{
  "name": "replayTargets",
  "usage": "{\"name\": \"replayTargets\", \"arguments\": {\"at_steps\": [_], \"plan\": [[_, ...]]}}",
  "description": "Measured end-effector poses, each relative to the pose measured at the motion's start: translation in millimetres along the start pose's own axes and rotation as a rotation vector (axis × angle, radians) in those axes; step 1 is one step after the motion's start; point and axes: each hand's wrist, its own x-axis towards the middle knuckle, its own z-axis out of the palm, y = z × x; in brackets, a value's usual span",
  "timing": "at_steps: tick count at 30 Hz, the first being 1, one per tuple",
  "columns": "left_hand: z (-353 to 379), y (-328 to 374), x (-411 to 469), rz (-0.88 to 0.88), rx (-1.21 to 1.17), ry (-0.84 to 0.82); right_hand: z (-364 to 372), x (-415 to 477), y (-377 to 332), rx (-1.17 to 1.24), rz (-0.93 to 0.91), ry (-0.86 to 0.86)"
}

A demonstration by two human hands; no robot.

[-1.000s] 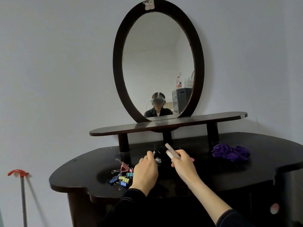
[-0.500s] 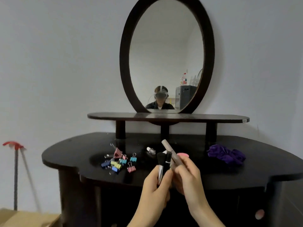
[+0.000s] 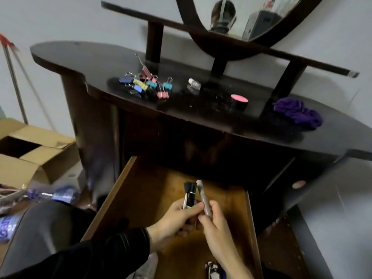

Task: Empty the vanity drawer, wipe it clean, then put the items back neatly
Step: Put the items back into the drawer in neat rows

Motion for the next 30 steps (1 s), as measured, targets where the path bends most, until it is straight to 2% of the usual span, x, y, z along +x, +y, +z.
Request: {"name": "replayTargets", "arguments": {"at_steps": [4,8,13,17,23,26,30], "plan": [[-14.1,-21.5,14.4,-0.112,0.001,0.093,3.6,11.7,31.1,-0.049,0.099,-0.079],[-19.9,-25.2,21.6,-0.100,0.101,0.134,3.9,16.9,50.0,-0.007,0.190,-0.109],[-18.5,-26.6,21.7,-0.164,0.044,0.164,7.0,18.8,57.7,-0.041,0.213,-0.147],[-18.7,-33.3,19.7,-0.254,0.009,0.219,9.0,17.8,56.1,-0.112,0.229,-0.286],[-18.7,-39.7,16.5,-0.334,0.163,0.148,8.7,12.9,53.0,-0.089,0.265,-0.452],[-19.7,-39.2,19.0,-0.330,0.100,0.148,5.7,16.1,53.0,-0.067,0.255,-0.400],[-20.6,-39.5,22.0,-0.331,0.062,0.126,-4.6,25.6,55.2,-0.033,0.273,-0.107]]}}
